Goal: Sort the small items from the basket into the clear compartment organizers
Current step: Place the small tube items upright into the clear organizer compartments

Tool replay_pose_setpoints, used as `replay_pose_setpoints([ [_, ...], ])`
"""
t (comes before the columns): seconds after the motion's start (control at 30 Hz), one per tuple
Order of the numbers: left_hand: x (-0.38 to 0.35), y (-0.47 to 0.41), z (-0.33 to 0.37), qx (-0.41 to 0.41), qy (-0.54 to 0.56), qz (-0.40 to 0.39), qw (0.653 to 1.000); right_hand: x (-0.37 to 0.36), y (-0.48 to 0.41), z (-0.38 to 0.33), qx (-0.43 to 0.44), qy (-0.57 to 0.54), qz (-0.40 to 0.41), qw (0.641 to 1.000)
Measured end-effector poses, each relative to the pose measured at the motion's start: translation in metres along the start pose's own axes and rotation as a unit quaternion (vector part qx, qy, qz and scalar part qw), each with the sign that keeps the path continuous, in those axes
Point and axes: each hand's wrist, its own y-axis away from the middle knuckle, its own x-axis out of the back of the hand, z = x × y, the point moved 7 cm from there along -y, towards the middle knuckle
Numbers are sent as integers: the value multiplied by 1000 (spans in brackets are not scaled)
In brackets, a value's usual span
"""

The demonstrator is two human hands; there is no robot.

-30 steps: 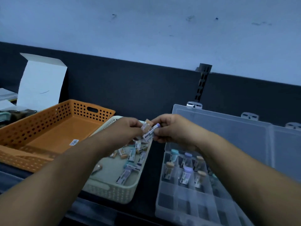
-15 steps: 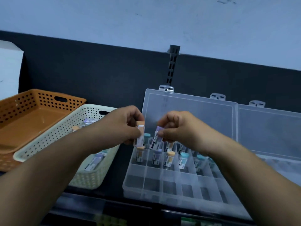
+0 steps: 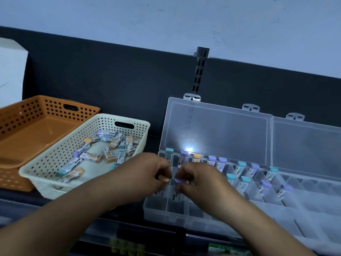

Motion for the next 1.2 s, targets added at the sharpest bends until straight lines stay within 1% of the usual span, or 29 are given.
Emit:
replay_pose_setpoints([
  [0.2,-12,-4,-3,-34,-114,-6,993,-12,6,0,39,32,17,999],
  [0.33,-14,-5,-2,-48,-149,1,988,-13,8,3,44,51,15,998],
  [0.57,-13,-3,1,-47,-153,-5,987,-16,7,6,24,62,10,998],
  [0.73,-13,-4,-2,-41,-146,-6,988,-12,8,6,-2,41,-16,999],
  [0.83,-5,-2,-2,-40,-132,3,990,0,5,-2,-2,37,-15,999],
  [0.9,10,2,-3,-40,-120,26,992,10,1,-12,8,30,-9,999],
  [0.97,32,9,-14,-24,-100,62,993,18,-7,-27,27,30,1,999],
  [1.03,57,18,-35,12,-96,103,990,19,-21,-45,53,36,0,998],
  [1.1,79,27,-62,48,-118,137,982,12,-40,-64,86,54,-11,995],
  [1.2,102,41,-103,109,-165,149,969,-10,-75,-92,141,93,-49,984],
])
